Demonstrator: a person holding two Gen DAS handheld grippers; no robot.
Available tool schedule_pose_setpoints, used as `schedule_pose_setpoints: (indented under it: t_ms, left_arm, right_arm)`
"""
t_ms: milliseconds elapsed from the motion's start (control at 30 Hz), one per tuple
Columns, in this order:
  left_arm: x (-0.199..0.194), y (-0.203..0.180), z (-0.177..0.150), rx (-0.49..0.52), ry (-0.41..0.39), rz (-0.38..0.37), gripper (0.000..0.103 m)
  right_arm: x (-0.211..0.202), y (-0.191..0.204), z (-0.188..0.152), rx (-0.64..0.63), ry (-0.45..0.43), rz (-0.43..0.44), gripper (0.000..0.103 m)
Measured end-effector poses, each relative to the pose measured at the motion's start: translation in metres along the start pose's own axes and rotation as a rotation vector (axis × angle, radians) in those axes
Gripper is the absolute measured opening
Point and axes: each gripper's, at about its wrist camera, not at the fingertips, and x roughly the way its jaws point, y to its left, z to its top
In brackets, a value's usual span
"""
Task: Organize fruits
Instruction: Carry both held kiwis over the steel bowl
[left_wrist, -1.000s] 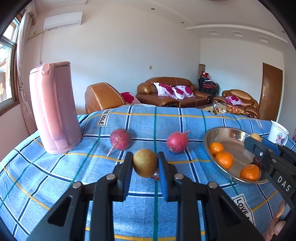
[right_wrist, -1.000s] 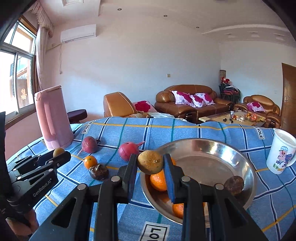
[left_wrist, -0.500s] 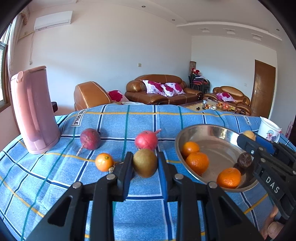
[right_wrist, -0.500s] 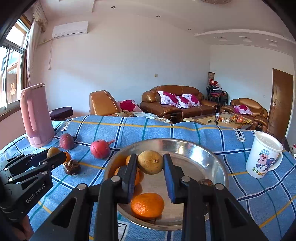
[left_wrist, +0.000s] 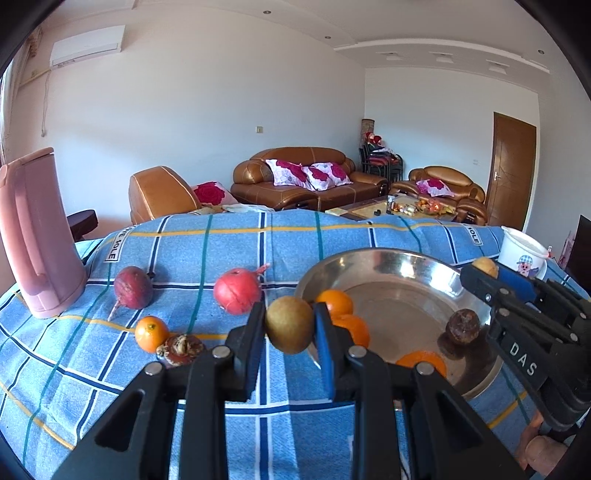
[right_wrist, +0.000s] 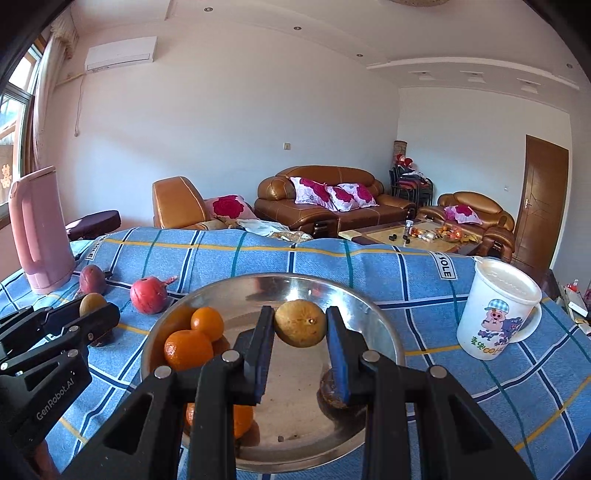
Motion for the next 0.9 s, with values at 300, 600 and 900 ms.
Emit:
schedule_pose_setpoints:
  t_ms: [300, 600, 900]
  left_arm:
    - [0.010, -0.029, 0.004, 0.032, 0.003, -0.052, 0.028]
    - [0.024, -0.053, 0.011, 0.049, 0.021, -0.096, 0.028]
    - [0.044, -0.072, 0.017, 0.065, 0.085, -0.114, 0.028]
  right_arm:
    - [0.013, -0.024, 0.002, 0.028, 0.022, -0.022, 0.030]
    - [0.028, -0.061, 0.005, 0.100, 0.042, -0.046, 0.030]
    - [0.050, -0.067, 0.006, 0.115, 0.108, 0.010, 0.030]
